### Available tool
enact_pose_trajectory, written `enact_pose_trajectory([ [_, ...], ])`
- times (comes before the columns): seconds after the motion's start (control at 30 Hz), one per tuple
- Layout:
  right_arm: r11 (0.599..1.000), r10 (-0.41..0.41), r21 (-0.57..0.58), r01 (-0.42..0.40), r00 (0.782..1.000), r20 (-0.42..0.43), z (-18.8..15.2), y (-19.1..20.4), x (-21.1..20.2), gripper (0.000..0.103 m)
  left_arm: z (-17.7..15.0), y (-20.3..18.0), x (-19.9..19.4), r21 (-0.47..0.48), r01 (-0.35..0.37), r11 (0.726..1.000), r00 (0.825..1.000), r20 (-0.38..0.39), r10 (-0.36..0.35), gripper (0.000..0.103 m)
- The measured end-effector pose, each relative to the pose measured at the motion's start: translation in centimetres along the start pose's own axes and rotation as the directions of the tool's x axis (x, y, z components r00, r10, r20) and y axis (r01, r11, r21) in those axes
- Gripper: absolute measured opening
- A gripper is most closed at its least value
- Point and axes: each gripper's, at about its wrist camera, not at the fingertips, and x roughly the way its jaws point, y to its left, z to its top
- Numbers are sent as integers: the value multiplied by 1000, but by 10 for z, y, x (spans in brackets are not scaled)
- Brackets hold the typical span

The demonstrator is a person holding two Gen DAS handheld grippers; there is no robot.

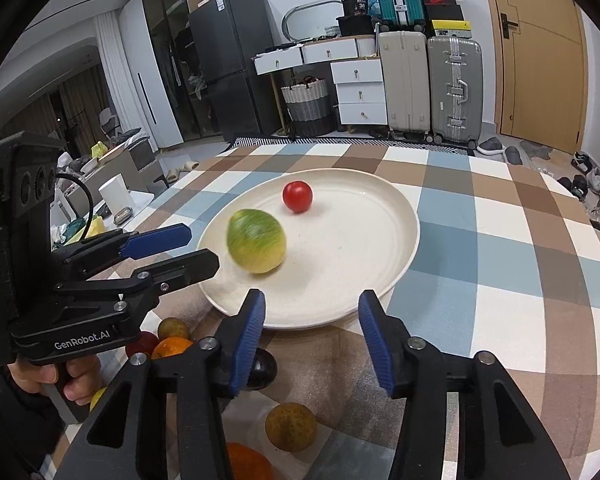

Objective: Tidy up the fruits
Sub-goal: 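Withdraw both open grippers from the plate back toward the remaining fruits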

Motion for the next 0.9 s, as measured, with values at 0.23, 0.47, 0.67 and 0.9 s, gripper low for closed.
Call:
enact_pose_trajectory([
  [0.23,1000,-1,4,1,1000,29,-5,0,-11,89,-6,3,-18,-14,3,1000,999,43,-3,82],
  [0.47,1000,-23,-6,23,998,59,-10,2,-21,103,-14,-1,-35,-17,-19,1000,998,67,20,102],
  [0.67,999,-36,-11,36,997,63,-10,3,-25,103,-26,0,-51,-43,-35,998,996,75,38,102],
  [0.9,999,-39,-18,40,997,61,-12,6,-25,103,-34,1,-65,-48,-42,998,996,78,46,102],
])
